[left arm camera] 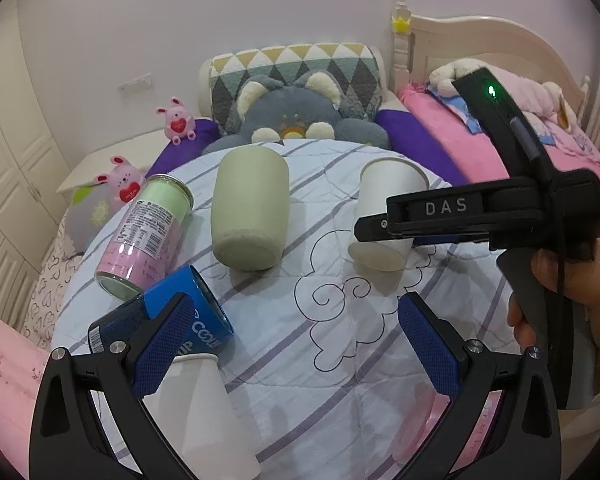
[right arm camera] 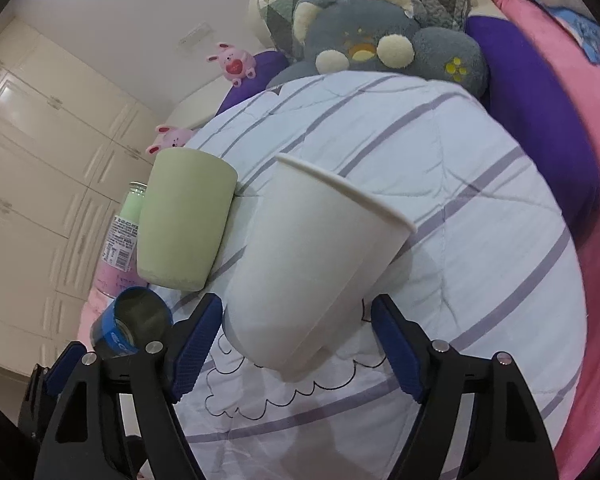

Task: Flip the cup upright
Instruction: 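Rotate the held white paper cup rim-up with the right gripper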

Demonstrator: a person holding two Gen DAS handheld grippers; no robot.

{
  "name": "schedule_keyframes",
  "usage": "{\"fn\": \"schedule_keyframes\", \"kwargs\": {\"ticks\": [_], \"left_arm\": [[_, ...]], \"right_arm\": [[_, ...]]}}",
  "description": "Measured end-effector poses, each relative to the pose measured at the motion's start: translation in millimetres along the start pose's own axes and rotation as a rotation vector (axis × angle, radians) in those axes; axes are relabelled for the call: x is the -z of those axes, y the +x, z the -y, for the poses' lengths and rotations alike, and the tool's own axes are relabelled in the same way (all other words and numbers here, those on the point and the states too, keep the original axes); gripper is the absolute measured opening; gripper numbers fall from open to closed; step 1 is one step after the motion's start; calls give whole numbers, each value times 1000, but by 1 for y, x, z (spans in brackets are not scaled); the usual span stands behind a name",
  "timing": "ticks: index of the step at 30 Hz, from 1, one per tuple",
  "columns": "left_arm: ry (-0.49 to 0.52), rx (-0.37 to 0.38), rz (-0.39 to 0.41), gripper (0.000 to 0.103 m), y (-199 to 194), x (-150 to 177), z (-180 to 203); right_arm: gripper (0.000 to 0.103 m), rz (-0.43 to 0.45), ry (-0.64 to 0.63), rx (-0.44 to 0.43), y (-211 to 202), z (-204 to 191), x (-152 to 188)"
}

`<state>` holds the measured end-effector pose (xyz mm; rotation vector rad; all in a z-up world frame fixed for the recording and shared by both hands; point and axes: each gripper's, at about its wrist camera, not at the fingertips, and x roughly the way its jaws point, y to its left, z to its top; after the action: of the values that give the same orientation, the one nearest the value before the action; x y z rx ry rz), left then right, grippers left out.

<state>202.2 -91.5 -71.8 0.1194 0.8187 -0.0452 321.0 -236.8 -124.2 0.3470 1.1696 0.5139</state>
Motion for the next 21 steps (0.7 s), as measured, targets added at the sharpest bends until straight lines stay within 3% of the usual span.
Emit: {"fn": "schedule_keyframes", "kwargs": {"ticks": [2, 17, 21], "left_arm": [[3, -5, -3, 103, 0, 1, 0], [1, 26, 10, 103, -18, 8, -2], [-7, 37, -2, 103, -19, 11, 0]], "right_arm": [[61, -20, -19, -23, 2, -4, -1], [56, -154, -104, 11, -17, -19, 16], [56, -161, -117, 58, -21, -18, 23]]}}
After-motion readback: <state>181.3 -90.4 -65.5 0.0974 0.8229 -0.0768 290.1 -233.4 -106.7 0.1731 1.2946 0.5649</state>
